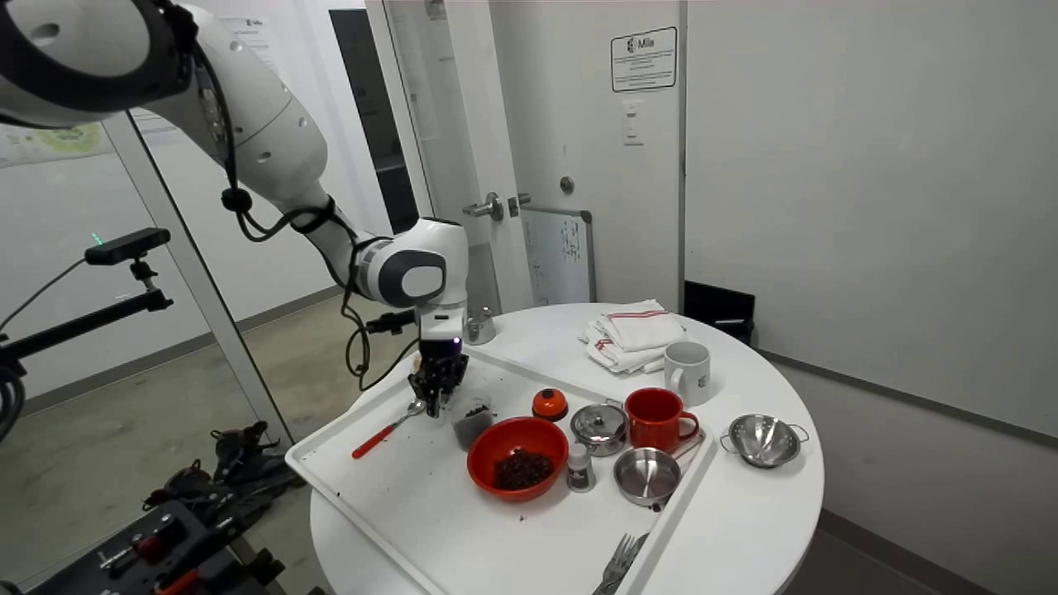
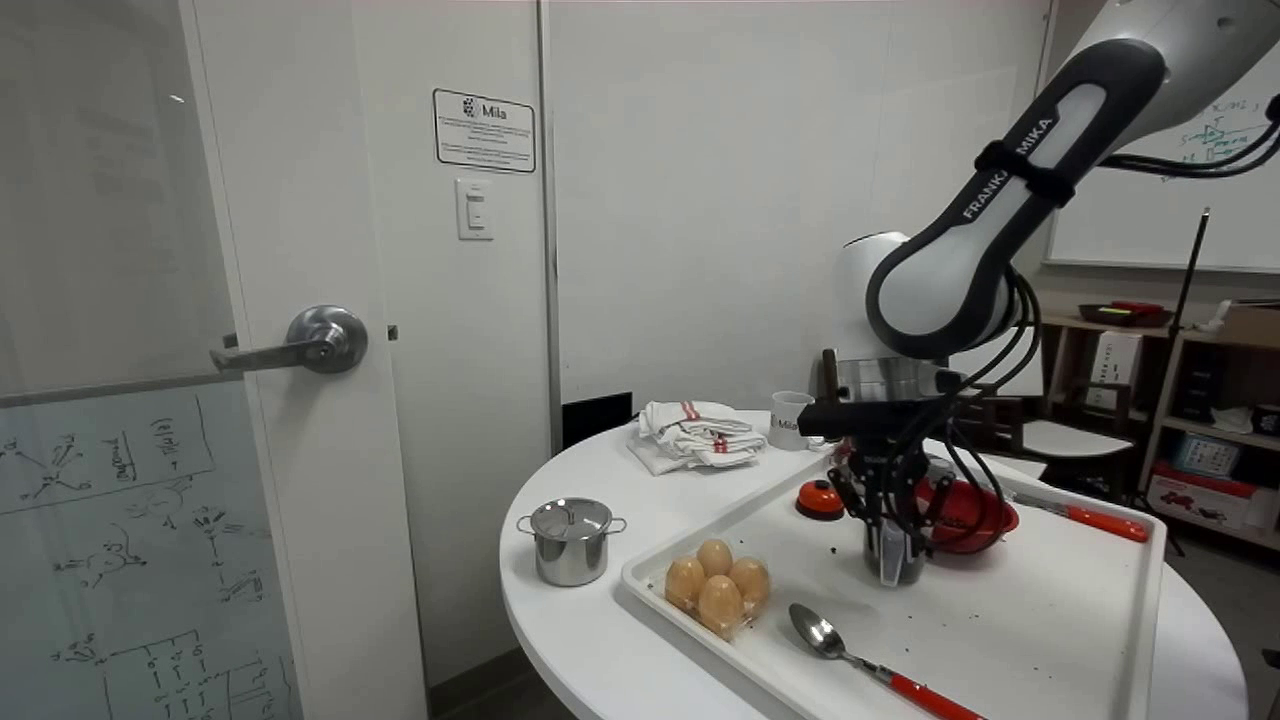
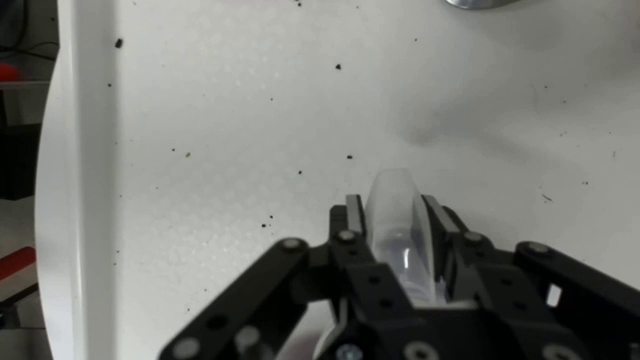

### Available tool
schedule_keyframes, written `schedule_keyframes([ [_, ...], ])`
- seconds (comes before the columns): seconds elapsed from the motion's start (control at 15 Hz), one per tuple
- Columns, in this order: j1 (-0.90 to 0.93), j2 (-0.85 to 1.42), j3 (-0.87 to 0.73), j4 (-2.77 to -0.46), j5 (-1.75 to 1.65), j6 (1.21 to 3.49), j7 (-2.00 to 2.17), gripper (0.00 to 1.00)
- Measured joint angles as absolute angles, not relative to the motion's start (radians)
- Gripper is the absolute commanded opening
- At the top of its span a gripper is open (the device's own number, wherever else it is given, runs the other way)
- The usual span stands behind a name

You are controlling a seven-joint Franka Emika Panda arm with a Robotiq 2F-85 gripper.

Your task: Pour some of the contents in the jug into the red bowl

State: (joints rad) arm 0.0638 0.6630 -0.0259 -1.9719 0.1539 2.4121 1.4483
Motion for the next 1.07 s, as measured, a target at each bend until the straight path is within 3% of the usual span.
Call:
schedule_keyframes([
  [0.53, 0.063, 0.642, -0.025, -1.967, 0.171, 2.381, 1.395, 0.11],
  [1.07, 0.038, 0.456, -0.021, -2.026, 0.239, 2.19, 1.277, 0.1],
])
